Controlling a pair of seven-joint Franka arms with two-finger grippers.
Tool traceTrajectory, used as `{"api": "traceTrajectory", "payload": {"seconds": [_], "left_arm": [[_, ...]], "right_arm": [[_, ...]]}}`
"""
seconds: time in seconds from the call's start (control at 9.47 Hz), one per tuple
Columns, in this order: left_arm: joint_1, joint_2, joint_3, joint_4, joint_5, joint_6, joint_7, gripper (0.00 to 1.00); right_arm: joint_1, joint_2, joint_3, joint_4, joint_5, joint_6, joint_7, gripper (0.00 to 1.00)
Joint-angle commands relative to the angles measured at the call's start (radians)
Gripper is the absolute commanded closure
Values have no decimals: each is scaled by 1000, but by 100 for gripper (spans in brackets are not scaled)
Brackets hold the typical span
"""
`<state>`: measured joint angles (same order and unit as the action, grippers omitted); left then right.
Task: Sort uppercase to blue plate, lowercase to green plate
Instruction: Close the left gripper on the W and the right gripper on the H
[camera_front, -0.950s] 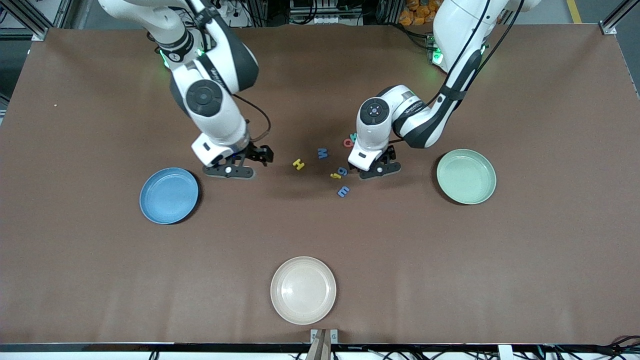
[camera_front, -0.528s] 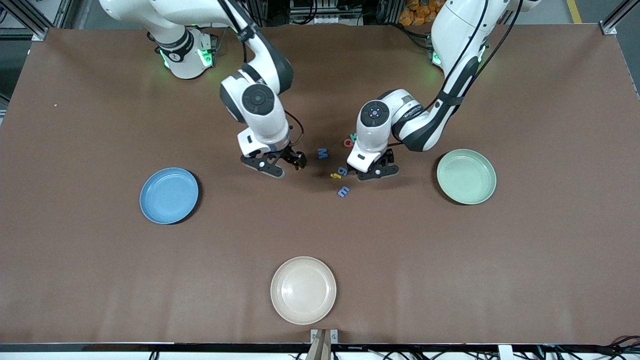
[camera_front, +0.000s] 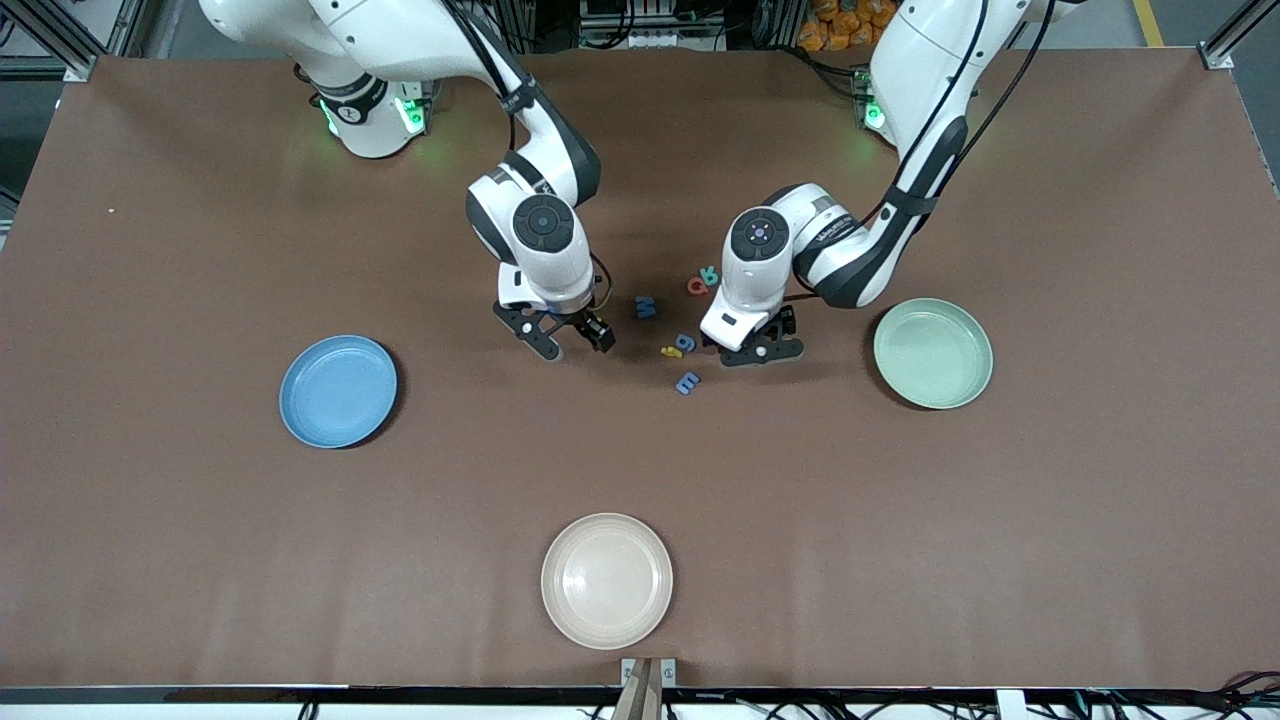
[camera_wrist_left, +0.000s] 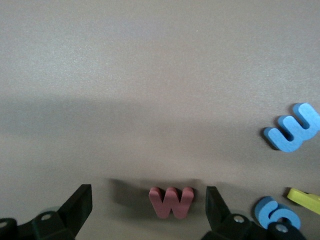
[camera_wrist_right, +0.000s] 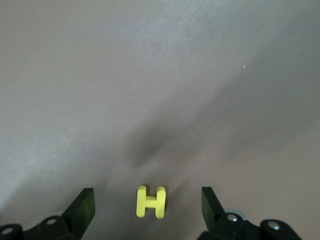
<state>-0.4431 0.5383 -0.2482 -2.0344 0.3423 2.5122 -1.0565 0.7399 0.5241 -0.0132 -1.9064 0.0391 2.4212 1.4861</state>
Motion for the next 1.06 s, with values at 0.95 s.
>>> {"api": "traceTrajectory", "payload": {"seconds": [0.95], "left_arm": [[33,29,-37,-15,15,11,128,0]], "right_arm": [[56,94,-4,23,-8,70,79,32]]}}
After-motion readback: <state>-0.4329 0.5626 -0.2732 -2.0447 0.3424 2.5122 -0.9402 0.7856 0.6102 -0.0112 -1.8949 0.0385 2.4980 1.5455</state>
